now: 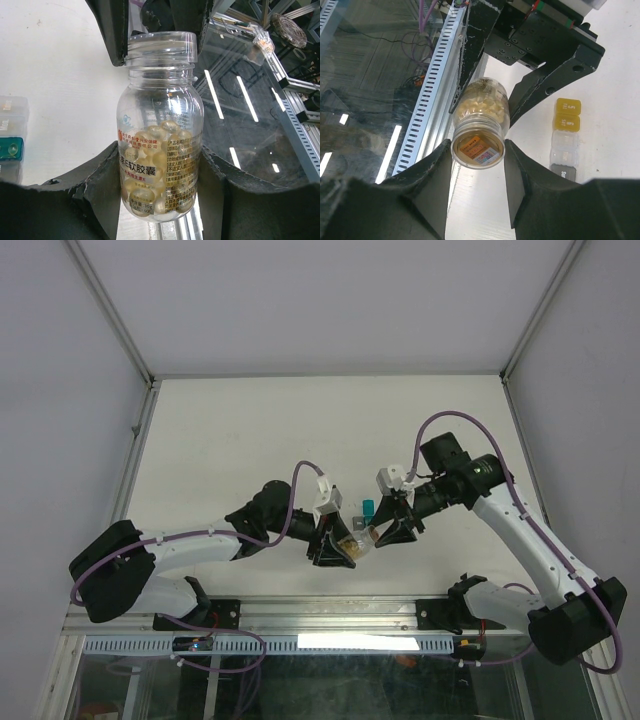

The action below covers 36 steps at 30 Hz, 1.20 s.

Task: Sort the pills into containers

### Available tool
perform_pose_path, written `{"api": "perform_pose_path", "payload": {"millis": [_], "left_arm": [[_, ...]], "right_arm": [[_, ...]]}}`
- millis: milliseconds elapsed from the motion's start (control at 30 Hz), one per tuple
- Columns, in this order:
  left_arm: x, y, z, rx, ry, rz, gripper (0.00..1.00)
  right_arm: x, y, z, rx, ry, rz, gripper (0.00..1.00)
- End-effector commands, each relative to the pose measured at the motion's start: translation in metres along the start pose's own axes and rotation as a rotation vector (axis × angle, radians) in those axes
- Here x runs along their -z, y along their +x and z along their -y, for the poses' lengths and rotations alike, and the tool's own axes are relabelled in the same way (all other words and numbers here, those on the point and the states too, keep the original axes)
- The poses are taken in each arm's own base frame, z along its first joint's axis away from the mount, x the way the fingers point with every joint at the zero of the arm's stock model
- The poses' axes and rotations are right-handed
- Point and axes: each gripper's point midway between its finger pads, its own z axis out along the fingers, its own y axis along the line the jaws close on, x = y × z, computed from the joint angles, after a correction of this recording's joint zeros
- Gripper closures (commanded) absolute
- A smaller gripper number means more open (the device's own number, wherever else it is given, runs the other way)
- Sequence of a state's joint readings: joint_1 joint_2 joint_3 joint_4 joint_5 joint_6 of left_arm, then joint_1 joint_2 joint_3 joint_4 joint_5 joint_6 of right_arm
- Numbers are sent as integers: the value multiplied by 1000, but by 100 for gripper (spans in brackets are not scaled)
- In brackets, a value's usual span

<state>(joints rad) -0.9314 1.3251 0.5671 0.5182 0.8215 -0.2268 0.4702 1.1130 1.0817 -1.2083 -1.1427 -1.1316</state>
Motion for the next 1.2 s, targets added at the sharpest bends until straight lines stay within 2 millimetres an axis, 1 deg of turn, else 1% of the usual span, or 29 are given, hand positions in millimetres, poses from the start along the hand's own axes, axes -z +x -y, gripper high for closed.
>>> {"api": "perform_pose_path", "payload": {"millis": [0, 133, 333, 467, 567, 600, 633, 700, 733, 767, 800, 867, 967, 1033, 1067, 1100, 1133, 1167], "left_arm": [[-3, -43, 3, -113, 30, 104, 100], [-5, -44, 4, -109, 41, 98, 100], [-7, -39, 7, -92, 77, 72, 100], [-8, -43, 3, -95, 63, 80, 100], [-7, -53, -11, -145, -45, 120, 100], [-7, -59, -20, -181, -124, 143, 100], [-8, -65, -22, -246, -197, 155, 100], [-6, -82, -34, -325, -368, 202, 100], [-6, -87, -38, -357, -439, 217, 100], [-1, -94, -48, -379, -531, 236, 100], [-2, -97, -49, -393, -561, 248, 100], [2, -101, -58, -411, -641, 272, 100], [-3, -99, -67, -410, -665, 267, 100], [-9, -97, -68, -407, -649, 254, 100], [-12, -93, -69, -405, -637, 241, 100], [-15, -90, -69, -398, -625, 227, 100], [-18, -85, -68, -389, -606, 213, 100], [-20, -79, -67, -380, -590, 198, 100]], "right_arm": [[-3, -2, -9, 10, -32, 18, 76], [-5, 2, -5, 6, -25, 1, 76], [-7, 10, 1, -20, -5, -30, 76], [-10, 14, 4, -39, 9, -38, 77], [-11, 17, 11, -90, 40, -39, 77], [-12, 19, 15, -126, 56, -44, 77], [-14, 23, 19, -177, 78, -54, 77], [-15, 30, 34, -285, 145, -72, 78], [-13, 33, 45, -348, 195, -77, 78], [-9, 34, 53, -427, 238, -63, 78], [-4, 34, 62, -458, 271, -44, 78], [6, 30, 74, -572, 307, 18, 79], [12, 25, 79, -623, 296, 56, 78], [12, 24, 79, -624, 293, 59, 74], [13, 23, 79, -610, 293, 59, 66], [14, 21, 78, -595, 294, 60, 61], [16, 17, 76, -576, 288, 67, 52], [19, 11, 73, -552, 279, 78, 39]]}}
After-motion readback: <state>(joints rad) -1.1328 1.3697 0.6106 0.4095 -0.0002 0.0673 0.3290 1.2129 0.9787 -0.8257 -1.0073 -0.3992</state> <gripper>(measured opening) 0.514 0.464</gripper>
